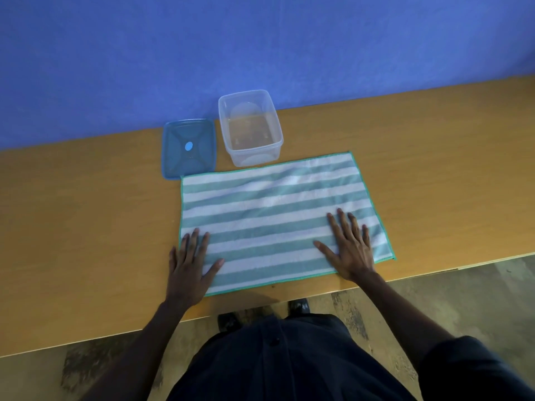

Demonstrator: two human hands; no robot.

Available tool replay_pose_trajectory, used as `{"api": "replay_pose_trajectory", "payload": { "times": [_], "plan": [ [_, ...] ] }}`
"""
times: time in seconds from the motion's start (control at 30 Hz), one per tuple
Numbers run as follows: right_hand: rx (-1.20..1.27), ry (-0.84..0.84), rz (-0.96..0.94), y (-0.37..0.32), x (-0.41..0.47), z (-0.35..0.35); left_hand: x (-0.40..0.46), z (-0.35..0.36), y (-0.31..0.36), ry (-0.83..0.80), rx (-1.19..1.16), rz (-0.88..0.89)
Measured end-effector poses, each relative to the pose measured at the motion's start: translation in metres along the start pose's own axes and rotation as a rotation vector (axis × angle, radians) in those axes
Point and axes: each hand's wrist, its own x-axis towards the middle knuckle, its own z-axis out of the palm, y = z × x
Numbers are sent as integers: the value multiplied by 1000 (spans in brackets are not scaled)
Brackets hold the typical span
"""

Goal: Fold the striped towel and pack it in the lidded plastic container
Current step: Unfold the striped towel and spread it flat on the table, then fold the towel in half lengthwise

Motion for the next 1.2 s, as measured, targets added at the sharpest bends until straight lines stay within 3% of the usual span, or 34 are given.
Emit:
{"api": "replay_pose_trajectory", "payload": {
  "times": [0.4, 0.63, 0.77, 0.93, 1.07, 1.2],
  "plan": [
    [96, 9, -29, 9, -1, -7, -2, 0, 9, 38, -30, -46],
    [160, 238, 114, 23, -7, -29, 34, -12, 38, 146, -30, 84],
    [131, 132, 175, 34, -8, -32, 67, -18, 51, 81, -7, 162],
    [104, 16, 184, 41, -10, -28, 92, -17, 65, -86, 70, 85],
    [153, 80, 203, 36, -10, -33, 104, -24, 87, 42, 90, 54],
    [149, 220, 339, 32, -12, -40, 123, -31, 122, 109, 88, 178]
  ]
}}
